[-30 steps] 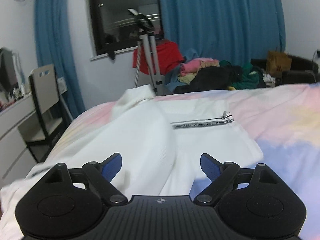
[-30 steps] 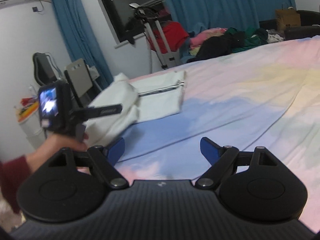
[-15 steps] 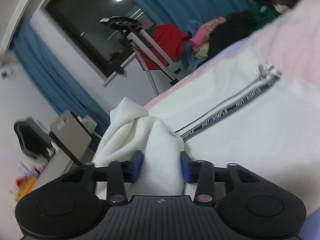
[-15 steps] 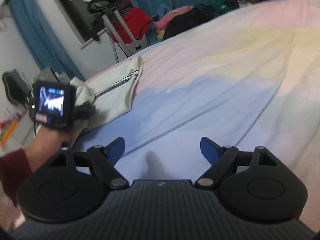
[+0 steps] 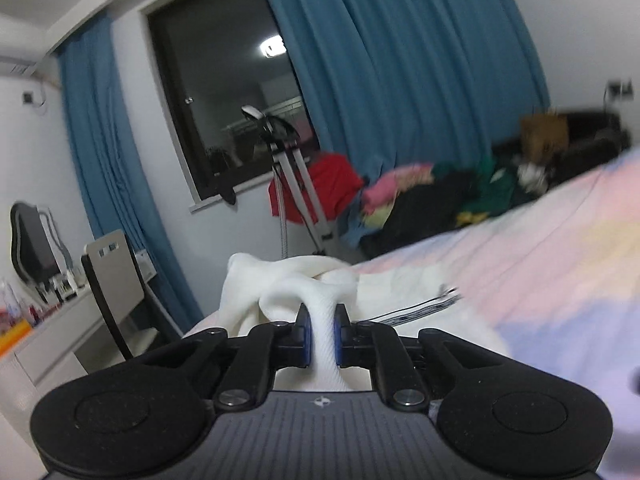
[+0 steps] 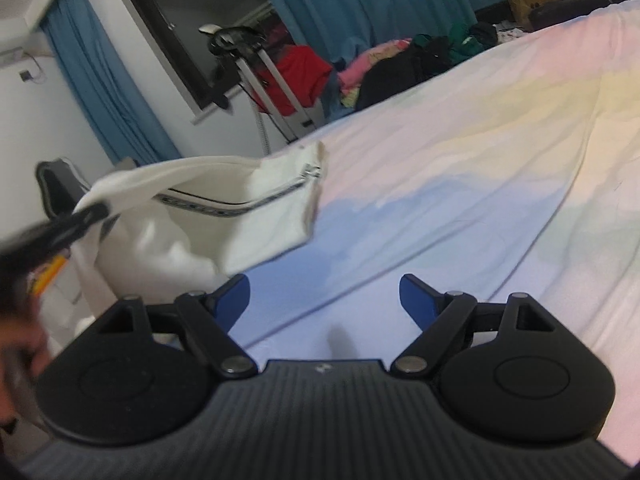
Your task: Fold clothes
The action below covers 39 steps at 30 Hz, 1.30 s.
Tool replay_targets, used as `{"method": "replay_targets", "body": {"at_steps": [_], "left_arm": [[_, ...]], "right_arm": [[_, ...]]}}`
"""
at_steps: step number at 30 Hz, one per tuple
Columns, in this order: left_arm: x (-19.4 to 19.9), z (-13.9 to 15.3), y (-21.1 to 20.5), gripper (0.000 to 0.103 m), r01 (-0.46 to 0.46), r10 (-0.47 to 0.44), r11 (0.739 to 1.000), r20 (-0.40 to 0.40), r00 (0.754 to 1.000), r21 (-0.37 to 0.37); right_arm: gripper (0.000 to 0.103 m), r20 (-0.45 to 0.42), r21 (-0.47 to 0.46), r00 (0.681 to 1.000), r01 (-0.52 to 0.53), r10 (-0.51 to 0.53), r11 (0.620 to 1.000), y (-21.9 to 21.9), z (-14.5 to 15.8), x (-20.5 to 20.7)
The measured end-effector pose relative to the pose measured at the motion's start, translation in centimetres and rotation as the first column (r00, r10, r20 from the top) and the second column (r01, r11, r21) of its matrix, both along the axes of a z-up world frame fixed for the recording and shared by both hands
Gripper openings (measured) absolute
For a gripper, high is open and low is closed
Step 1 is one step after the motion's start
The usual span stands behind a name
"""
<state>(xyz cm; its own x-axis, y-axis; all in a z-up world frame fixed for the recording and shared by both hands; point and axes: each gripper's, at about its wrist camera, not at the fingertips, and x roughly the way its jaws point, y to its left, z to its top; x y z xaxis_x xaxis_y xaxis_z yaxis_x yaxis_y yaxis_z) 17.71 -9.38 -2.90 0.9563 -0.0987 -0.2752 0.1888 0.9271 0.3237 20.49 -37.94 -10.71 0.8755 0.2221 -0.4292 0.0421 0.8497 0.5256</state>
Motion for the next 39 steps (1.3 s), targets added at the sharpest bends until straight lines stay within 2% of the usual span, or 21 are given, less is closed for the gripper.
{"method": "replay_targets", "body": {"at_steps": [4, 7, 8, 10, 15, 18, 20, 22, 24, 30, 31, 32, 33, 36, 39], "left_arm": [[-7.2, 0.0, 3.5, 0.010, 0.019, -0.021, 0.992, -0.013, 1.000, -0.126], [-11.2, -1.5, 5.5, 0.009, 0.001, -0.007, 0.980, -0.026, 1.000, -0.199], [-12.2, -2.0, 6.2, 0.009, -0.007, 0.000, 0.972, -0.031, 1.000, -0.234], [-13.2, -2.6, 7.3, 0.009, -0.023, 0.008, 0.952, -0.050, 0.999, -0.305], [-13.4, -2.7, 9.0, 0.009, -0.023, 0.000, 0.916, -0.056, 0.998, -0.400], [-13.2, -3.0, 9.8, 0.009, -0.012, -0.009, 0.900, -0.045, 0.999, -0.435], [-13.2, -3.5, 10.3, 0.009, -0.003, -0.013, 0.893, -0.034, 0.999, -0.451], [-12.8, -4.0, 10.5, 0.009, 0.009, -0.011, 0.905, -0.003, 1.000, -0.425], [-12.5, -4.2, 10.7, 0.009, 0.025, -0.022, 0.907, 0.012, 1.000, -0.421], [-11.6, -4.8, 11.4, 0.009, 0.066, -0.058, 0.905, 0.033, 0.998, -0.421], [-11.5, -5.0, 11.3, 0.009, 0.066, -0.061, 0.900, 0.025, 0.998, -0.431], [-11.2, -5.2, 11.4, 0.009, 0.063, -0.064, 0.893, 0.013, 0.998, -0.446], [-10.9, -5.4, 11.6, 0.009, 0.059, -0.067, 0.885, 0.000, 0.998, -0.461], [-10.1, -6.4, 12.3, 0.009, 0.046, -0.067, 0.865, -0.024, 0.997, -0.500], [-9.3, -7.7, 12.5, 0.009, 0.036, -0.066, 0.857, -0.039, 0.997, -0.513]], "right_arm": [[0.084, 0.017, 0.088, 0.999, -0.042, 0.041, 0.995, -0.1, 0.3, -1.3], [0.085, 0.025, 0.153, 0.998, -0.065, 0.062, 0.986, 0.1, 0.1, -2.0], [0.082, 0.027, 0.175, 0.997, -0.073, 0.069, 0.982, 0.2, 0.0, -2.3], [0.077, 0.024, 0.210, 0.997, -0.079, 0.075, 0.975, 0.5, -0.3, -2.7], [0.067, -0.008, 0.347, 0.998, -0.057, 0.064, 0.936, 0.7, -1.5, -2.8], [0.065, -0.007, 0.355, 0.999, -0.044, 0.050, 0.934, 1.1, -1.0, -0.7], [0.064, -0.009, 0.349, 0.999, -0.027, 0.033, 0.937, 1.4, -0.3, 1.9], [0.064, -0.016, 0.339, 1.000, 0.006, 0.000, 0.941, 1.9, 0.3, 5.0], [0.064, -0.031, 0.319, 0.999, 0.037, -0.028, 0.947, 2.6, 0.7, 8.7], [0.064, -0.122, 0.260, 0.992, 0.072, -0.042, 0.963, 5.3, 0.3, 20.8], [0.062, -0.139, 0.248, 0.989, 0.077, -0.043, 0.966, 5.8, 0.2, 22.7], [0.049, -0.169, 0.218, 0.985, 0.082, -0.045, 0.972, 6.2, -0.2, 24.4], [0.046, -0.199, 0.189, 0.979, 0.085, -0.047, 0.978, 6.7, -0.6, 26.1], [0.044, -0.244, 0.129, 0.969, 0.081, -0.048, 0.988, 7.7, -1.8, 30.2], [0.043, -0.235, 0.121, 0.971, 0.076, -0.046, 0.990, 8.5, -2.6, 33.0]]}}
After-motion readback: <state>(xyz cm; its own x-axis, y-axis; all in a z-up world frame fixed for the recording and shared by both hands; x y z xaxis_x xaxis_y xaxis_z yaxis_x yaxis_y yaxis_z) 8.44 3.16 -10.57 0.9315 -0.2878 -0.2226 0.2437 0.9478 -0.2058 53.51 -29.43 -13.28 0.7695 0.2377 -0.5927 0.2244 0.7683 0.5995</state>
